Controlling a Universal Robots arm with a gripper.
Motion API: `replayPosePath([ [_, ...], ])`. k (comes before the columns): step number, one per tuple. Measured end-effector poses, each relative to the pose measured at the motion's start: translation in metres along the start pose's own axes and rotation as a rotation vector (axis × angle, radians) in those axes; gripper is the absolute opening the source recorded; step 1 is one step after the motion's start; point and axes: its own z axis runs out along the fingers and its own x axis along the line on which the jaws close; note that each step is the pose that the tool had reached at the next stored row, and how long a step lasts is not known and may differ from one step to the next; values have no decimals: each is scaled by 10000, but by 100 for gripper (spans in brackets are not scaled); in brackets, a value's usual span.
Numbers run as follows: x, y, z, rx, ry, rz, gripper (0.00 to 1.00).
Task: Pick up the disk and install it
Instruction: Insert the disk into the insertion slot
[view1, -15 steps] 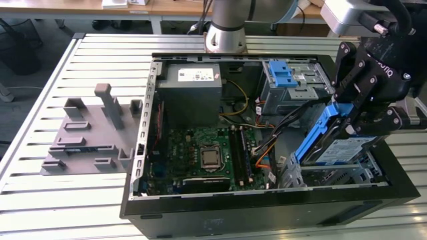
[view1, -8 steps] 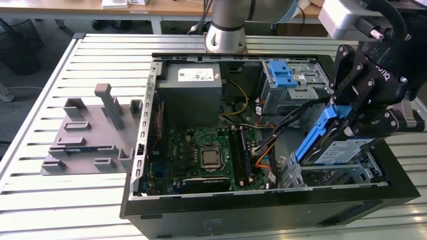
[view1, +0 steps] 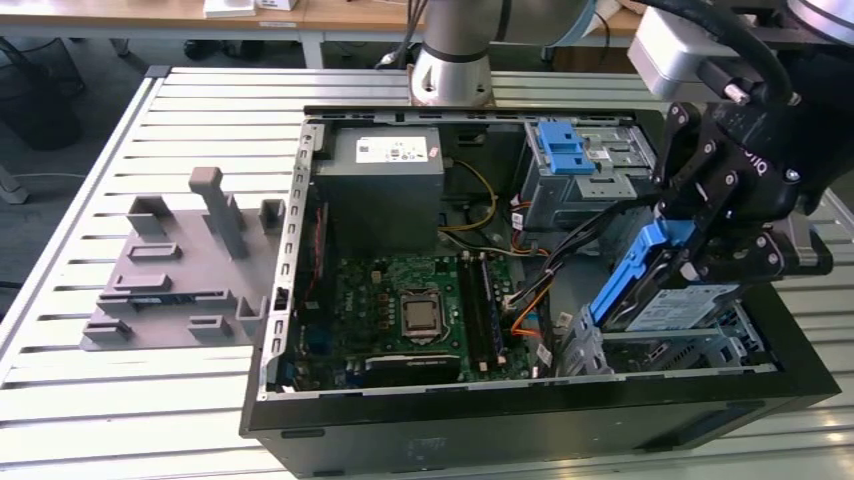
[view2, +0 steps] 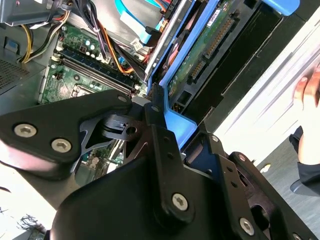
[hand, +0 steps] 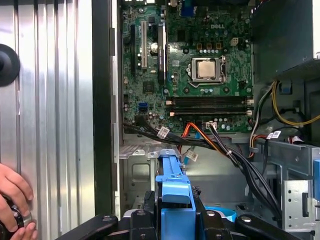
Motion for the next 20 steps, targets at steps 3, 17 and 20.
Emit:
replayPosePath([
  [3, 0, 0, 27, 0, 1, 0, 36],
  [17, 2, -2, 120, 0, -1, 0, 36],
  [20, 2, -2, 140, 0, 0, 0, 36],
])
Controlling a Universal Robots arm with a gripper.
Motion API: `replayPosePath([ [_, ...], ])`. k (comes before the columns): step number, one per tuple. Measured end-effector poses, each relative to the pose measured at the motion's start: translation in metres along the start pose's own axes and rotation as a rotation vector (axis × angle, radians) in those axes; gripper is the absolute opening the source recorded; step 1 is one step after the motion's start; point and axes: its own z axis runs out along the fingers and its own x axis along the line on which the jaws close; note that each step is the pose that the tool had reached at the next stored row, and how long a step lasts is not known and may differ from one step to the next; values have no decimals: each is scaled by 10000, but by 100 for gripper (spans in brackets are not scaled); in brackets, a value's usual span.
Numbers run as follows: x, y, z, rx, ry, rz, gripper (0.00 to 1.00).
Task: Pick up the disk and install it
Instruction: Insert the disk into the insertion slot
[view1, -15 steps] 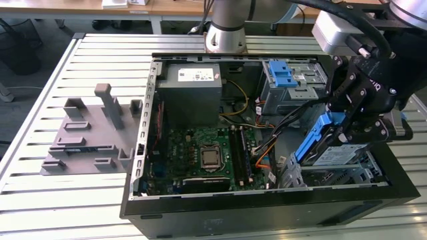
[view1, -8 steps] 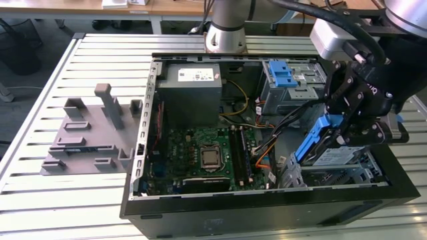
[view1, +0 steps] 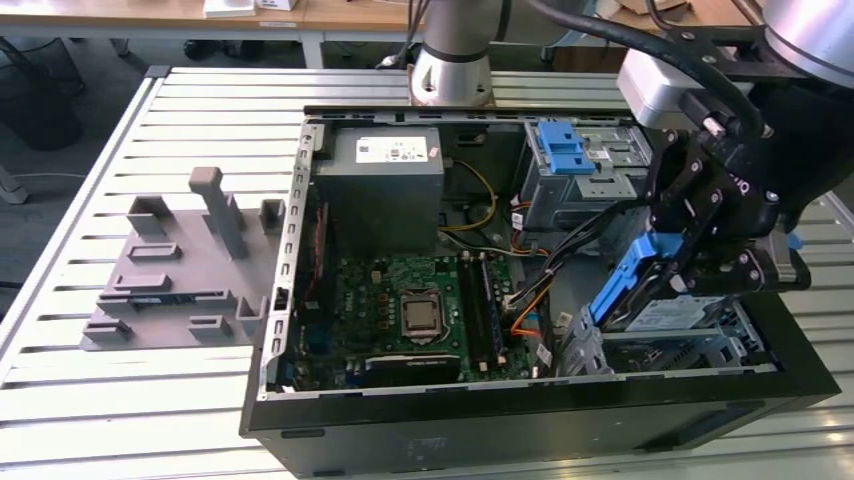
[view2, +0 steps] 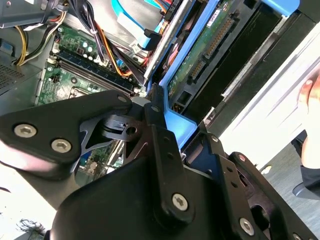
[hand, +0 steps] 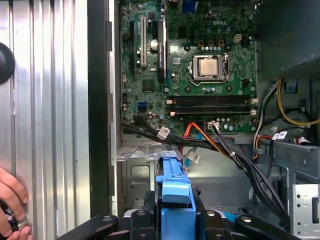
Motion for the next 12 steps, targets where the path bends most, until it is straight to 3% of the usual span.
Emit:
replayPosePath([
  [12, 1, -2, 109, 0, 0, 0, 36],
])
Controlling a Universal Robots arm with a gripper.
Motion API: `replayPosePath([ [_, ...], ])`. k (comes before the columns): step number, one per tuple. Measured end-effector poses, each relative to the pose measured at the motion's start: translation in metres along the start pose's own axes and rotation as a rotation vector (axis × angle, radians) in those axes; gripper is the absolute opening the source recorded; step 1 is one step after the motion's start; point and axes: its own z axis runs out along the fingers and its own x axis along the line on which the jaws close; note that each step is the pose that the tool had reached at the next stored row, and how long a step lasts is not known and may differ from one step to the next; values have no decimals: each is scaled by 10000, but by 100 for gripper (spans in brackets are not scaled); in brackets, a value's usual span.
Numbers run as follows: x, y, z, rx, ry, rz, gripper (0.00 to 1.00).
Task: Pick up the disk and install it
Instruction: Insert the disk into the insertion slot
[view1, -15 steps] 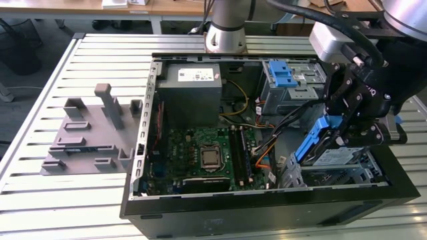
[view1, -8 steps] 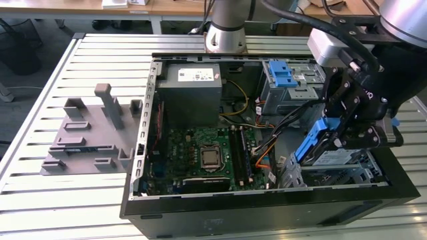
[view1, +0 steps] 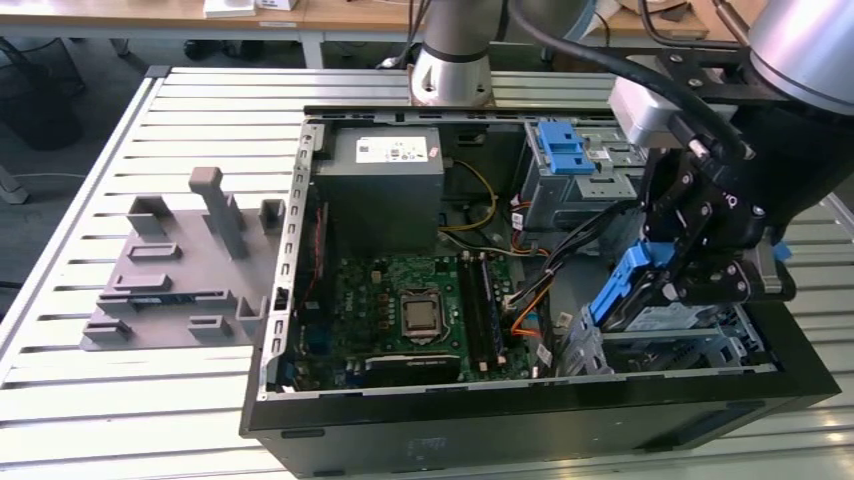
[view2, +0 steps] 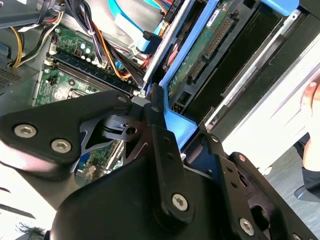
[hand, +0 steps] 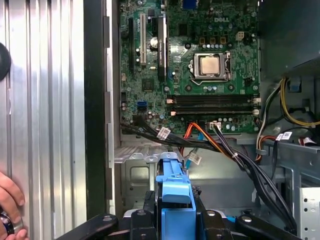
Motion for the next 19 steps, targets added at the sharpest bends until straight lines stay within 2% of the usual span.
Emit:
replayPosePath([
  [7, 1, -1, 66, 0, 0, 0, 36],
  [13, 1, -1, 78, 0, 0, 0, 38],
  [14, 1, -1, 78, 0, 1, 0, 44],
  [19, 1, -2, 112, 0, 0, 0, 42],
])
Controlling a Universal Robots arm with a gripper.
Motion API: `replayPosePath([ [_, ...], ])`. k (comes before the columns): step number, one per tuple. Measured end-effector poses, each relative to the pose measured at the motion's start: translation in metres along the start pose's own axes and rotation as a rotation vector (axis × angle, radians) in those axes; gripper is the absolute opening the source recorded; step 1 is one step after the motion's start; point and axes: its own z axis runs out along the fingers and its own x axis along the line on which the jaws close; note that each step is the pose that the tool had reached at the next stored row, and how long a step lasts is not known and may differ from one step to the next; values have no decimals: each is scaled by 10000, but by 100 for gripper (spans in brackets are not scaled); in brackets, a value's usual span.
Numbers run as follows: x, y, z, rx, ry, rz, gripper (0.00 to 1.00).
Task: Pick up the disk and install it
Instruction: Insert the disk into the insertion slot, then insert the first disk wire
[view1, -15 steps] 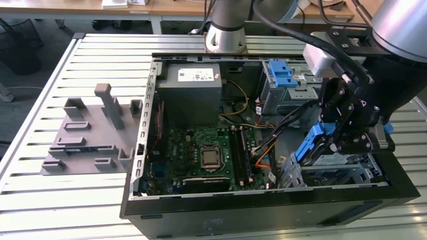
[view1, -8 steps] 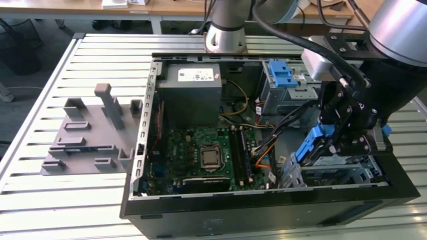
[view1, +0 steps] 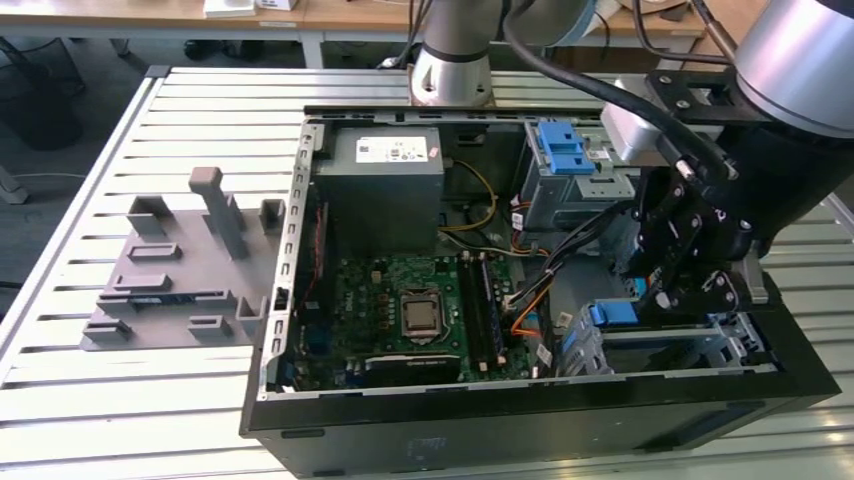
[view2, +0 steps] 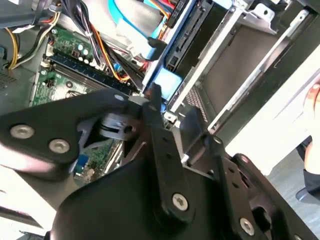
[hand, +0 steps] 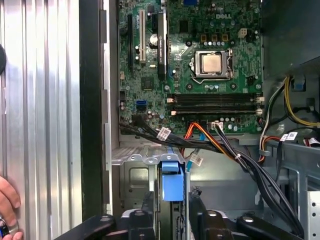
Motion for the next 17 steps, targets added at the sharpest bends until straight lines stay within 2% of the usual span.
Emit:
replayPosePath([
  [1, 0, 0, 18, 0, 1, 0, 36],
  [2, 0, -1, 35, 0, 0, 0, 36],
  [4, 0, -1, 64, 0, 0, 1, 24],
  [5, 0, -1, 74, 0, 0, 0, 24],
  [7, 0, -1, 79, 0, 2, 0, 13],
  [17, 0, -1, 85, 0, 0, 0, 11],
])
